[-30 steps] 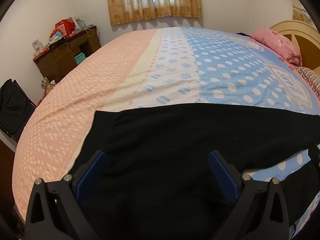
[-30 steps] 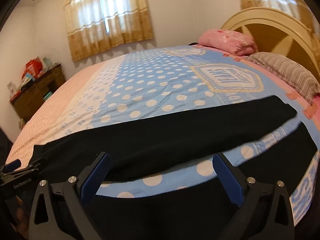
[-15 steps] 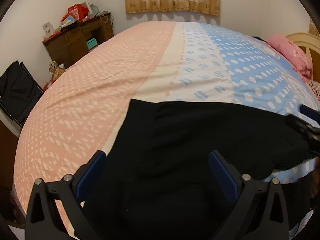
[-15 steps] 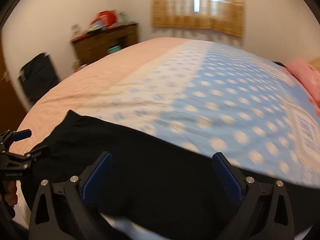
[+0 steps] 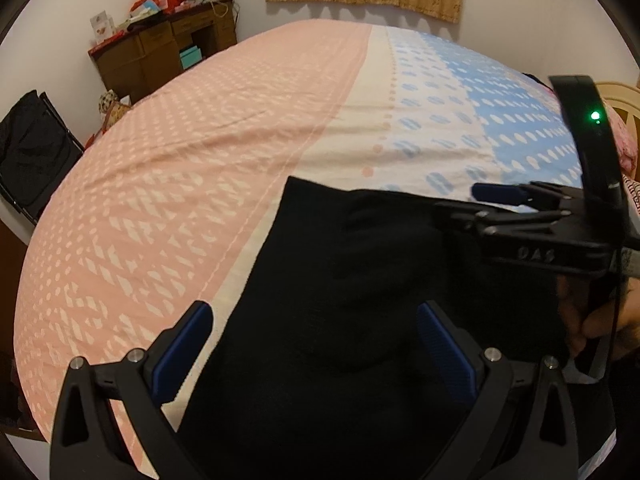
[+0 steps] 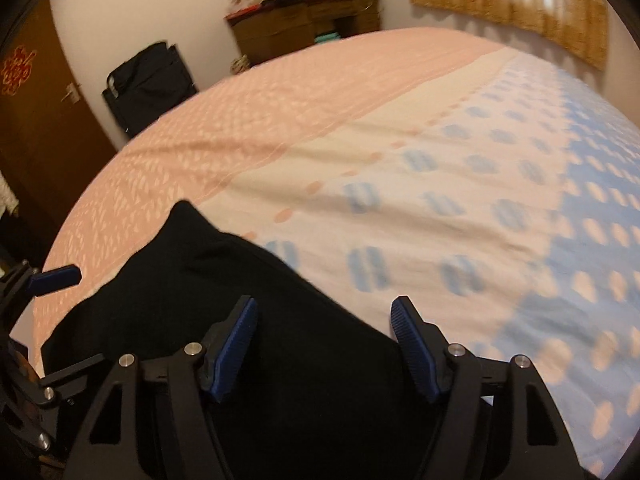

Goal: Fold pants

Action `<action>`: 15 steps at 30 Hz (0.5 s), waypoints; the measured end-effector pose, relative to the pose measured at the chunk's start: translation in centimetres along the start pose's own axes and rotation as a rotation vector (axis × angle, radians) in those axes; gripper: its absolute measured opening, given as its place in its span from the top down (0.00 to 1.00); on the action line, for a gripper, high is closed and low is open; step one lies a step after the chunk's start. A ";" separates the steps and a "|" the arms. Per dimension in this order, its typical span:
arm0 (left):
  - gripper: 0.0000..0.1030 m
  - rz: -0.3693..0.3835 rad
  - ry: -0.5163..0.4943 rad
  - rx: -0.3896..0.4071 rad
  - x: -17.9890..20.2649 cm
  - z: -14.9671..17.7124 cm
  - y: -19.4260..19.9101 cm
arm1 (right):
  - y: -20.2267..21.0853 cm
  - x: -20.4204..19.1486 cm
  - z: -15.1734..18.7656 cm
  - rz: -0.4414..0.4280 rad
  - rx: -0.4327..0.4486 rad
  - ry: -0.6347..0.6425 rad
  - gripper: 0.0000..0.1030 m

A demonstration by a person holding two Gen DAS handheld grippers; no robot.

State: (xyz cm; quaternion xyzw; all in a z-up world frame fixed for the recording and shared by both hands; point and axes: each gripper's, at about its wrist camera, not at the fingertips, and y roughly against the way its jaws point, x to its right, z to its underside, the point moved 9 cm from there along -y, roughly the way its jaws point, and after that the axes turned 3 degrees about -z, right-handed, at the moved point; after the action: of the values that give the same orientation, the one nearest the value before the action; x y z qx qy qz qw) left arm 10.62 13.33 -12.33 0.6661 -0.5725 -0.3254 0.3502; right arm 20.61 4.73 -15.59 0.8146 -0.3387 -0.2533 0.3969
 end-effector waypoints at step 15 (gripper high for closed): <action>0.00 0.010 0.022 0.031 -1.9 -0.1 1.1 | 3.6 -3.6 -0.4 -0.027 0.119 0.035 0.95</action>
State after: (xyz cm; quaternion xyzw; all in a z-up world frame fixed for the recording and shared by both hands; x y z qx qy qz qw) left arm 9.87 15.08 -11.26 0.6721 -0.5769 -0.3075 0.3477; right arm 17.35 5.97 -11.94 0.8457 -0.3351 -0.2236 0.3501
